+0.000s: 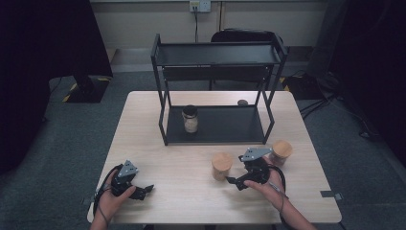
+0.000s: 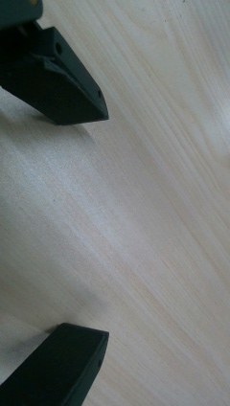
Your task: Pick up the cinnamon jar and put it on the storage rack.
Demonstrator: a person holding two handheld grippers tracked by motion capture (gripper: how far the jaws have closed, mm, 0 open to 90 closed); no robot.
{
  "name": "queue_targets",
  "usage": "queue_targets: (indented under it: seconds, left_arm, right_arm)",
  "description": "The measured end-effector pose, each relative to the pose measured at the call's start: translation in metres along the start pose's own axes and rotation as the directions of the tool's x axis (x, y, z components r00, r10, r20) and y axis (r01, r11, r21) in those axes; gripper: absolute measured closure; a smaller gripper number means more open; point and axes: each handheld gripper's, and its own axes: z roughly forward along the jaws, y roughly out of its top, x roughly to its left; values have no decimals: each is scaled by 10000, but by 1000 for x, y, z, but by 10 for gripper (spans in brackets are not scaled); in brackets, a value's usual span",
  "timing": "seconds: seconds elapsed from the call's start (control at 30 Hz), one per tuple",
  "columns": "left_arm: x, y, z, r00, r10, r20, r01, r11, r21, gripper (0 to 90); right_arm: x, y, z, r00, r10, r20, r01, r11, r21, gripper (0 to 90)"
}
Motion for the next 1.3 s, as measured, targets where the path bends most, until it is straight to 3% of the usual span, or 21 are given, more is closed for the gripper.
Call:
queue_targets:
  seconds: [0.57, 1.3]
  left_arm:
    - [0, 0, 0, 10000, -1, 1, 1, 10000, -1, 1]
    - [0, 0, 0, 10000, -3, 3, 3, 10000, -1, 1]
  right_arm:
    - [11, 12, 19, 9991, -355, -243, 354, 9994, -25, 10]
    - [17, 19, 34, 9979, -637, -111, 637, 9979, -76, 34]
